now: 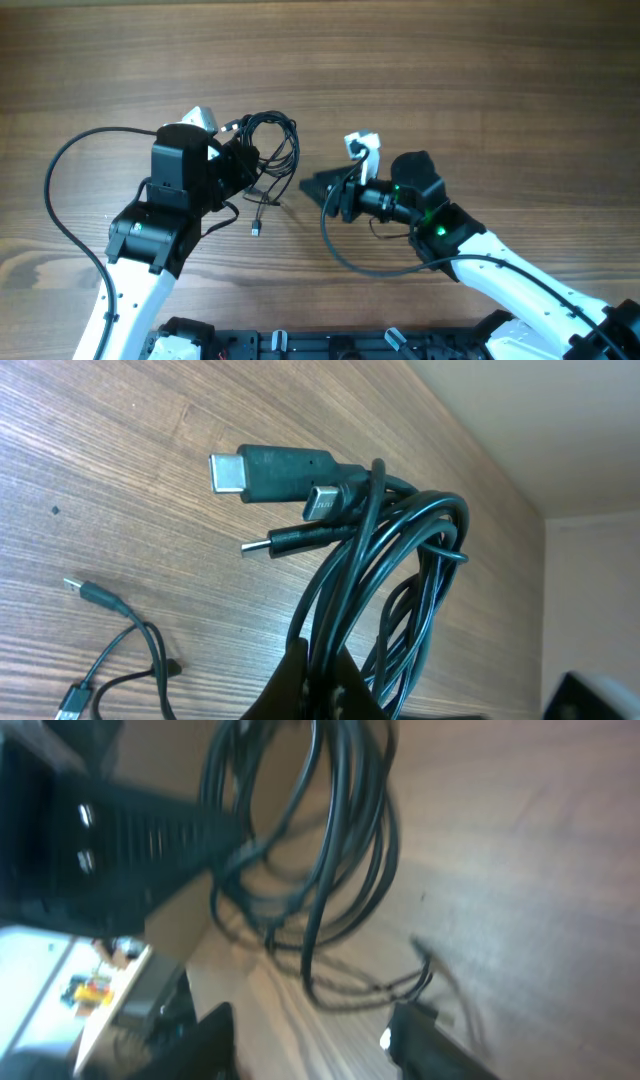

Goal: Untangle cables

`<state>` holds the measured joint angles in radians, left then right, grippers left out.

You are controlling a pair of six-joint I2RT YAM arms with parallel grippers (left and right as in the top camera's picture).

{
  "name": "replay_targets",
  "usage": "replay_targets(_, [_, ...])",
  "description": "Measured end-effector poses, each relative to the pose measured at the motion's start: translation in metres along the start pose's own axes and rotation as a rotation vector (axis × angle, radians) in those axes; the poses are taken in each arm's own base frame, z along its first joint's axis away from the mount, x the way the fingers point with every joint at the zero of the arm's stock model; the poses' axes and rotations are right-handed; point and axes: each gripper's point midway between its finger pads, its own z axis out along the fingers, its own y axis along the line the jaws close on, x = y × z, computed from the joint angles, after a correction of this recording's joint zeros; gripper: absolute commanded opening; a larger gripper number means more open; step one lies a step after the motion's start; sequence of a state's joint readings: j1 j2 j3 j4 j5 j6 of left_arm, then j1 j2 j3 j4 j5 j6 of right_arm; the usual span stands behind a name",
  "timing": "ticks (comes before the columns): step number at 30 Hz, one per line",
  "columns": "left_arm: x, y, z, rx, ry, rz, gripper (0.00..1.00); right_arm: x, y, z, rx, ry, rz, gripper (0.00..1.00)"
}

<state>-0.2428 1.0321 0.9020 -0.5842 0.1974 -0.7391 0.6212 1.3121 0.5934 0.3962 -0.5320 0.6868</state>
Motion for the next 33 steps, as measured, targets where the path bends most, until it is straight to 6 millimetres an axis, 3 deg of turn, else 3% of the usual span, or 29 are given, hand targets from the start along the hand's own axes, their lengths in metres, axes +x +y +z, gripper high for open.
replay_targets(4, [0.000,0.000,0.000,-0.001,-0.001,0.001,0.04,-0.021,-0.015,-0.008,0.041,-0.072,0.021,0.45])
replay_targets(7, [0.003,-0.003,0.000,0.019,0.017,0.051,0.04,-0.042,-0.031,-0.020,0.069,-0.135,0.046,0.34])
replay_targets(11, [0.018,-0.020,-0.002,0.129,0.093,0.250,0.04,-0.059,-0.015,-0.029,-0.039,-0.167,-0.002,0.32])
replay_targets(19, [0.037,-0.033,-0.002,0.255,0.167,0.530,0.04,-0.045,0.003,-0.029,-0.141,-0.083,0.000,0.36])
replay_targets(23, [0.039,-0.028,0.007,0.239,0.189,0.554,0.04,-0.044,0.005,-0.030,-0.159,-0.060,0.133,0.37])
replay_targets(33, [0.039,-0.025,0.015,0.226,0.207,0.511,0.04,-0.030,0.005,-0.030,-0.172,-0.002,0.049,0.34])
